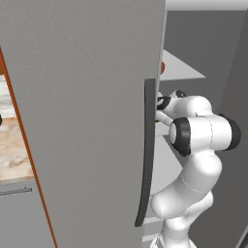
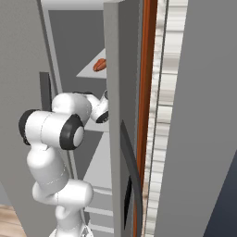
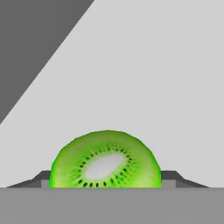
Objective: Take the kiwi, sweet potato, and chicken drumstick from the freezer and place them in the bowl on the counter.
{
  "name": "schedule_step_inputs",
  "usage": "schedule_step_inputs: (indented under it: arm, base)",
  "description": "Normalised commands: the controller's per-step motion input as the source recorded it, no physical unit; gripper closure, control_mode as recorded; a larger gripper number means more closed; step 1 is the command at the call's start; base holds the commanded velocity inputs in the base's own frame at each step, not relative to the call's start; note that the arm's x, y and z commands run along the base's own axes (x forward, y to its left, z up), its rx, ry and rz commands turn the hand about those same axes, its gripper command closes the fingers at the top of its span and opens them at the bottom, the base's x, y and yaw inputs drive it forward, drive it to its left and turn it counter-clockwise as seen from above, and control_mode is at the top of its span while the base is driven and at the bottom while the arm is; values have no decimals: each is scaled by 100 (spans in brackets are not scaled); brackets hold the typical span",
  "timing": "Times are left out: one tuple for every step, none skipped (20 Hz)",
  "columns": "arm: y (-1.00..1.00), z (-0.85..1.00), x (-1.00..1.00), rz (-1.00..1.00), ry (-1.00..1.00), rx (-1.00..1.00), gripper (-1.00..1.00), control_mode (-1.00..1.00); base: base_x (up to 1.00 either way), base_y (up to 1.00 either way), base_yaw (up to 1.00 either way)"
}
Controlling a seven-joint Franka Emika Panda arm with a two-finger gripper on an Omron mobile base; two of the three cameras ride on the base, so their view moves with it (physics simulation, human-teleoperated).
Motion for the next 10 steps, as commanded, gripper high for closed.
schedule_step_inputs:
  arm:
    - [0,0,9,0,0,0,100,-100]
    - [0,0,2,0,0,0,100,-100]
    - [0,0,0,0,-2,0,100,-100]
    - [0,0,0,0,-3,0,100,-100]
    - [0,0,0,0,-6,0,100,-100]
    - [0,0,0,0,-7,0,100,-100]
    - [0,0,0,0,-7,0,100,-100]
    - [-1,0,-10,0,-7,0,100,-100]
    - [-4,0,-19,0,-9,0,100,-100]
    - [-16,0,-36,0,-9,0,100,-100]
  base:
    - [0,0,0]
    - [0,0,0]
    - [0,0,0]
    - [0,0,0]
    - [0,0,0]
    - [0,0,0]
    - [0,0,0]
    - [0,0,0]
    - [0,0,0]
    - [0,0,0]
